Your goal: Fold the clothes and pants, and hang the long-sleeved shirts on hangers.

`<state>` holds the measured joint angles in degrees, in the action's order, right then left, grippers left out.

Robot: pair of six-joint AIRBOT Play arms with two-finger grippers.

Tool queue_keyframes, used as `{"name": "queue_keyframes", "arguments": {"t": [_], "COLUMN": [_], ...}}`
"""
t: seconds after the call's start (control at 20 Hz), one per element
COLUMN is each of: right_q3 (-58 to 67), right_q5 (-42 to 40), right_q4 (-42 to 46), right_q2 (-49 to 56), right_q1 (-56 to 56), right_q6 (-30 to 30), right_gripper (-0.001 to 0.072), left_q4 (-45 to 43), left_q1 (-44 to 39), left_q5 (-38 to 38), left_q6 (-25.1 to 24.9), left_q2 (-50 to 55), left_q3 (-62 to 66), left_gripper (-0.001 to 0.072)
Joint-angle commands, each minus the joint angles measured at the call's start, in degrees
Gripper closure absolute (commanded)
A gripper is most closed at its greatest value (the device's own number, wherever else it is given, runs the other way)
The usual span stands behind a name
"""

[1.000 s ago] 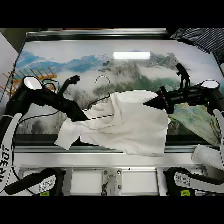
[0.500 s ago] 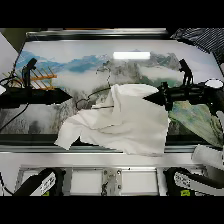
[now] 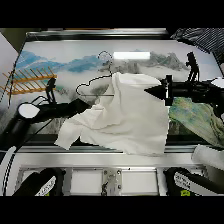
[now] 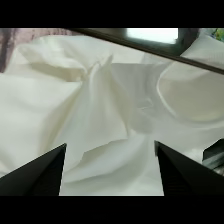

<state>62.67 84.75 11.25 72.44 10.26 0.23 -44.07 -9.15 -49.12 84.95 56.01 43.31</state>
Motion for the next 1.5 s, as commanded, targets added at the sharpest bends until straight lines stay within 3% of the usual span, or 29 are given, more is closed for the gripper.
{"name": "queue_keyframes", "arguments": {"t": [0.0,0.4,0.45,0.5,0.6,0.65,0.7,0.75,1.25,1.45], "right_q3": [0.0,0.0,0.0,0.0,0.0,0.0,0.0,0.0,0.0,0.0], "right_q5": [-0.4,-0.3,-0.3,-0.3,-0.3,-0.3,-0.3,-0.3,-1.8,1.7], "right_q4": [-0.1,0.1,0.1,0.1,0.1,0.1,0.1,0.1,-0.2,-6.8], "right_q2": [-0.2,-0.2,-0.2,-0.2,-0.2,-0.2,-0.2,-0.2,-7.0,-7.4], "right_q1": [0.0,0.0,0.0,0.0,0.0,0.0,0.0,0.0,2.1,2.0], "right_q6": [0.2,0.9,1.3,1.8,2.0,2.0,2.2,2.3,10.8,11.0], "right_gripper": [0.0695,0.0695,0.0695,0.0695,0.0695,0.0695,0.0695,0.0695,0.0697,0.0697], "left_q4": [3.7,3.6,3.6,3.6,3.6,3.6,3.5,3.5,-1.5,-1.5], "left_q1": [-7.8,-12.6,-12.6,-12.6,-12.6,-12.6,-12.6,-12.6,2.9,4.2], "left_q5": [9.3,8.7,8.7,9.0,10.5,11.2,11.9,12.4,0.0,-0.1], "left_q6": [1.9,2.8,3.5,3.6,3.6,3.6,3.5,3.5,3.4,3.3], "left_q2": [5.9,15.0,15.4,15.7,15.8,15.8,15.8,15.8,7.6,7.5], "left_q3": [2.8,9.0,9.0,9.0,9.0,9.0,9.0,9.0,8.9,7.5], "left_gripper": [0.0109,0.0111,0.0161,0.0266,0.0275,0.0438,0.0647,0.0698,0.0699,0.0698]}}
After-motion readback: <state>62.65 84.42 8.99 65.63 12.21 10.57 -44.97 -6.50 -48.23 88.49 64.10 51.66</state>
